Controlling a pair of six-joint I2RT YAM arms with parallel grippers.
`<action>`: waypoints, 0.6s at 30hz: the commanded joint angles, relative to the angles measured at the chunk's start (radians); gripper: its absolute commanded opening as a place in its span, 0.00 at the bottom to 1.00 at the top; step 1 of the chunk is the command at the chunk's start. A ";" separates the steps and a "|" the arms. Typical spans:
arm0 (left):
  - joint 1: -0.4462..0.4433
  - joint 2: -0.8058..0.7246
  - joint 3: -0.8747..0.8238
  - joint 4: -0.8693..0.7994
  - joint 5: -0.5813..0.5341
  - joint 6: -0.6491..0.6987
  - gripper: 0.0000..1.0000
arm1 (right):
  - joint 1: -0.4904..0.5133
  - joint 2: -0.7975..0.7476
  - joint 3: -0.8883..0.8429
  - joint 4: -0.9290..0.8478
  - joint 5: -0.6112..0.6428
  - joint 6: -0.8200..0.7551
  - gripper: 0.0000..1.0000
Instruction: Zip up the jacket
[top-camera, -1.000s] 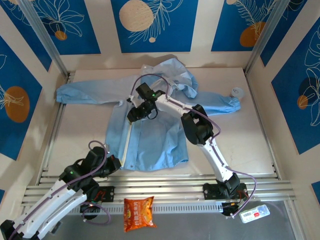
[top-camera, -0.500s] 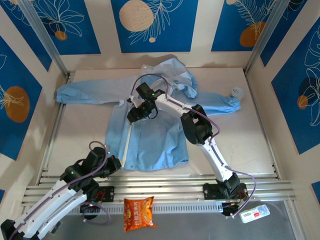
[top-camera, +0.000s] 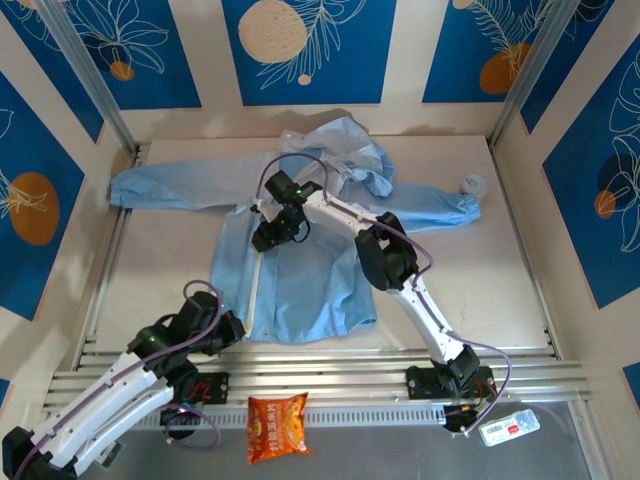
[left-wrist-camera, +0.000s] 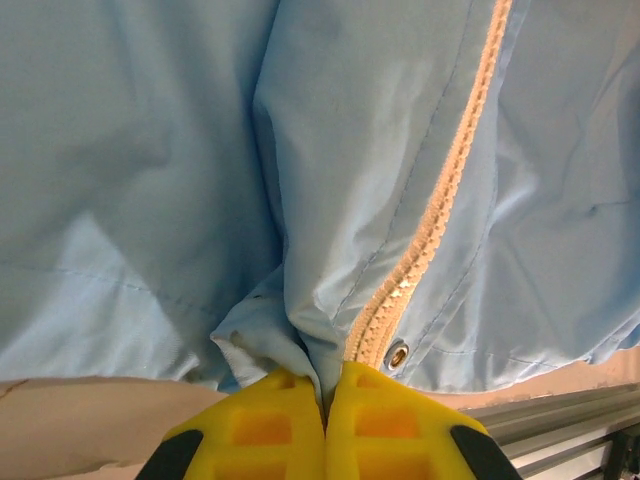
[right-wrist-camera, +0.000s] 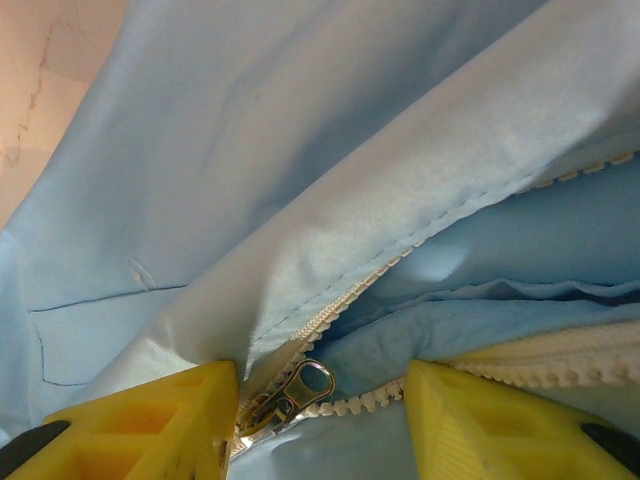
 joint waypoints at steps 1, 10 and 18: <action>-0.004 0.023 -0.011 0.064 0.004 0.005 0.00 | 0.056 0.083 0.026 -0.164 0.022 -0.010 0.48; -0.001 0.068 -0.018 0.119 0.009 0.018 0.00 | 0.064 0.095 0.100 -0.252 0.084 -0.001 0.11; 0.008 0.070 -0.027 0.101 0.015 0.030 0.00 | 0.018 -0.076 0.025 -0.160 0.131 0.025 0.00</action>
